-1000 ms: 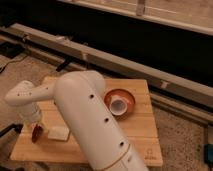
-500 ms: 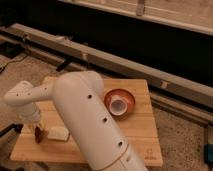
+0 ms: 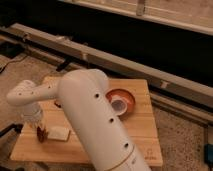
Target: Place the pepper on the white sponge
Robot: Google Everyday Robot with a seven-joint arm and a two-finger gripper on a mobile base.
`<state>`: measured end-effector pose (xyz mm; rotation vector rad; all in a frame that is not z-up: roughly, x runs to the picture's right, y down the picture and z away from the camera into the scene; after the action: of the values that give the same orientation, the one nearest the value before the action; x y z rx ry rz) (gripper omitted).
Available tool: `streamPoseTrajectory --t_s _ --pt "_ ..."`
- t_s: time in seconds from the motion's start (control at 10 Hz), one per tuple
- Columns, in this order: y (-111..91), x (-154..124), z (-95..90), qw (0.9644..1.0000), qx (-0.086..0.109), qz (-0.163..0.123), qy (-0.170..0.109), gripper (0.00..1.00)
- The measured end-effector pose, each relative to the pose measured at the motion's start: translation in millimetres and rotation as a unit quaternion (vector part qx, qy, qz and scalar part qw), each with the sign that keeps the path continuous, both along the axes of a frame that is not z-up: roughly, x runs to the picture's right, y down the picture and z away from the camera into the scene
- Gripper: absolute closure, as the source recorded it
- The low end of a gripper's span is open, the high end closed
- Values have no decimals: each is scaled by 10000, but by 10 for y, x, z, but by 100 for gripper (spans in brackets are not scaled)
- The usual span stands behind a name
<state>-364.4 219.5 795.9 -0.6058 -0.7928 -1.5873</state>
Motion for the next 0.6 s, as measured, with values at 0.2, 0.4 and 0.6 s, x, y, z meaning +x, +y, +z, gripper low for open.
streamPoseTrajectory --t_s 0.2,0.4,0.6 --pt "-88 161 -87 9996 47 259 -74 100" --pt "-144 320 -152 9987 62 497 -79 100" --pt "-140 415 -163 9983 58 585 -12 100"
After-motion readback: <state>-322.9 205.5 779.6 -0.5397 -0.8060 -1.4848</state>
